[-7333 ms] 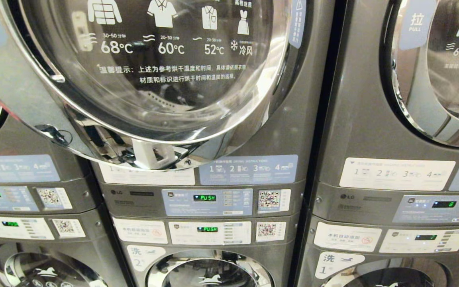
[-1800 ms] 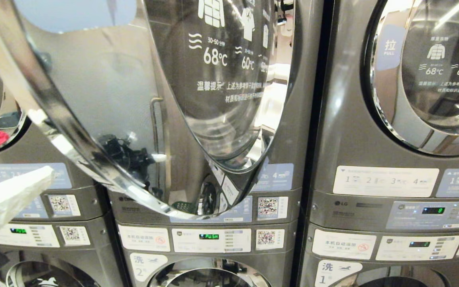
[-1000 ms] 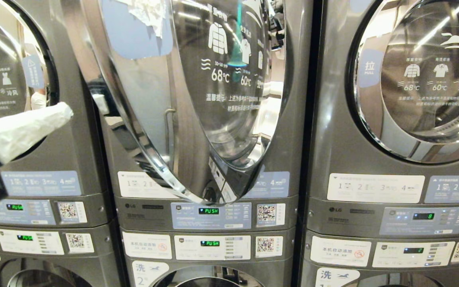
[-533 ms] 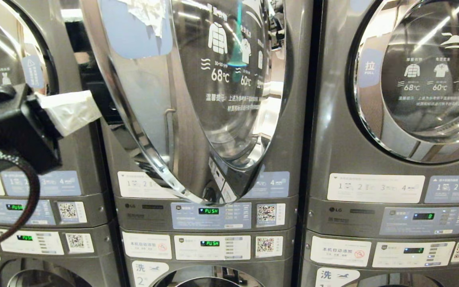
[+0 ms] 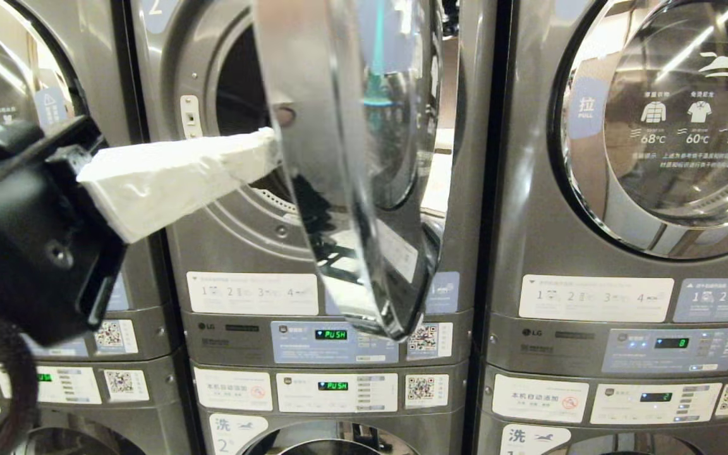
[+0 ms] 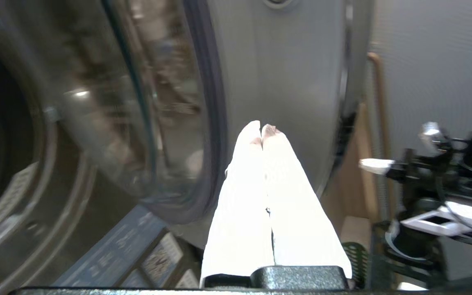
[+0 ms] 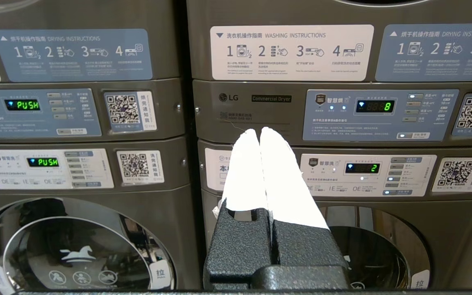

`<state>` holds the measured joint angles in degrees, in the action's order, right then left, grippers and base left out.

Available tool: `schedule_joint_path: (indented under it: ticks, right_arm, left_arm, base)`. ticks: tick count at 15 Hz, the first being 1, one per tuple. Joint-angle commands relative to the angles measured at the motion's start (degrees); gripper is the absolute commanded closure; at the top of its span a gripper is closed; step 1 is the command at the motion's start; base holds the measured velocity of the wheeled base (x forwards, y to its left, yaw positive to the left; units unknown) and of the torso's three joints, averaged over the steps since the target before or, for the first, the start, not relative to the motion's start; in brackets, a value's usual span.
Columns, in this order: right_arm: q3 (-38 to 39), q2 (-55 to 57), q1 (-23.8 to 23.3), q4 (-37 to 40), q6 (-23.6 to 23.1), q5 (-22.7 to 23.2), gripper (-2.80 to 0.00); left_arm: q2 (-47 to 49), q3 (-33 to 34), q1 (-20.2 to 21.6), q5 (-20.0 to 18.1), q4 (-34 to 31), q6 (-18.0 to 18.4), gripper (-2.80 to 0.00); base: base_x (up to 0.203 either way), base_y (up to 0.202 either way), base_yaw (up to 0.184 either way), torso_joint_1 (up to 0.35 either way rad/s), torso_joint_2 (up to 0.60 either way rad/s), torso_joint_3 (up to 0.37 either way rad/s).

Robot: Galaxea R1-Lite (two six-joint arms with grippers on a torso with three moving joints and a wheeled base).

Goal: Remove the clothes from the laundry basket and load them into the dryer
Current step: Open the dryer

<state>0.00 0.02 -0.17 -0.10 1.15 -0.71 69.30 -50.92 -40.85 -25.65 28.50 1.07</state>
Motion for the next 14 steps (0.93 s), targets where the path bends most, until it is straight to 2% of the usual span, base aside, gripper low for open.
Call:
schedule_joint_path:
  ticks: [1, 3, 4, 10, 14]
  right_arm:
    - [0.0, -0.1, 0.0, 0.0, 0.0, 0.0, 0.0]
    - [0.0, -0.1, 0.0, 0.0, 0.0, 0.0, 0.0]
    - [0.0, -0.1, 0.0, -0.1, 0.0, 0.0, 0.0]
    - [0.0, -0.1, 0.0, 0.0, 0.0, 0.0, 0.0]
    - [0.0, -0.1, 0.0, 0.0, 0.0, 0.0, 0.0]
  left_arm:
    - [0.7, -0.4, -5.6, 0.0, 0.2, 0.1, 0.0]
    - [2.4, -0.5, -11.9, 0.0, 0.2, 1.0, 0.0]
    - [4.5, -0.8, -13.4, 0.1, 0.3, 2.3, 0.0]
    - [15.7, -10.2, -14.1, 0.1, 1.1, 3.5, 0.0]
    - [25.2, -20.8, -14.2, 0.2, 2.0, 3.6, 0.0]
  base:
    - [0.0, 0.0, 0.0, 0.0, 0.0, 0.0]
    - [0.0, 0.0, 0.0, 0.0, 0.0, 0.0]
    - [0.0, 0.0, 0.0, 0.0, 0.0, 0.0]
    - [0.0, 0.0, 0.0, 0.0, 0.0, 0.0]
    - [0.0, 0.0, 0.0, 0.0, 0.0, 0.0]
